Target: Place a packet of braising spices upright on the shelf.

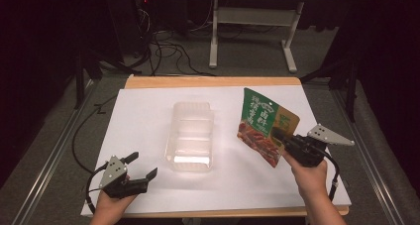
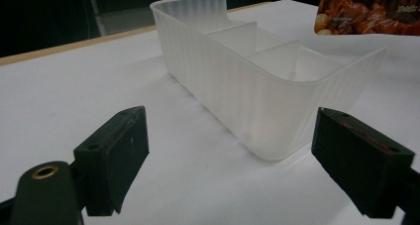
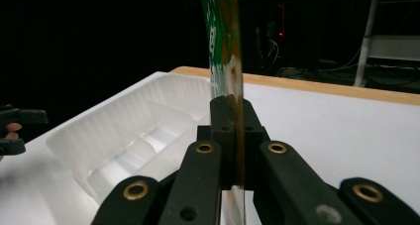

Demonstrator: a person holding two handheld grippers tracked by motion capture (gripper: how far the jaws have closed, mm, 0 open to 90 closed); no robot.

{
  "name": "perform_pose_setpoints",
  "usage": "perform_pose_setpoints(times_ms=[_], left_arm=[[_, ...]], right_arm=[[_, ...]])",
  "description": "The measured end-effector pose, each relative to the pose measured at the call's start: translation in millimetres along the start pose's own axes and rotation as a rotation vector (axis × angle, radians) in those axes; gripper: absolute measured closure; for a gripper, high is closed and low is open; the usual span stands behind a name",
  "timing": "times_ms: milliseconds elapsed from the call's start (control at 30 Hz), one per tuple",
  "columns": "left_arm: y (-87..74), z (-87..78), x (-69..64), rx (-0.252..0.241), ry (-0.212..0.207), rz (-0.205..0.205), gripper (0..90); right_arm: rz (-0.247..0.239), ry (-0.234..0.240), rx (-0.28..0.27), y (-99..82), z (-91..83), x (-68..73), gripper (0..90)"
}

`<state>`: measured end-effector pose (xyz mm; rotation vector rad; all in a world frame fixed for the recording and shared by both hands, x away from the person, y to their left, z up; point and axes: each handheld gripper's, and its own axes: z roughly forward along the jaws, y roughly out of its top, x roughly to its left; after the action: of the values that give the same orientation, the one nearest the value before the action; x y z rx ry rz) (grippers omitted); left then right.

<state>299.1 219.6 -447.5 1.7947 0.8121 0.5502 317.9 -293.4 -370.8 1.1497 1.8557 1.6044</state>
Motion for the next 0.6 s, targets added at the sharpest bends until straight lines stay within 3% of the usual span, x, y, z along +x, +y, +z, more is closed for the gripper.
perform_pose_setpoints(times_ms=[600], left_arm=[[0.0,1.3,-1.2,0.001,-0.009,0.007,15.3]], right_arm=[[-0.038,0.099,-0.012,23.1,47.5,31.1,90.0]])
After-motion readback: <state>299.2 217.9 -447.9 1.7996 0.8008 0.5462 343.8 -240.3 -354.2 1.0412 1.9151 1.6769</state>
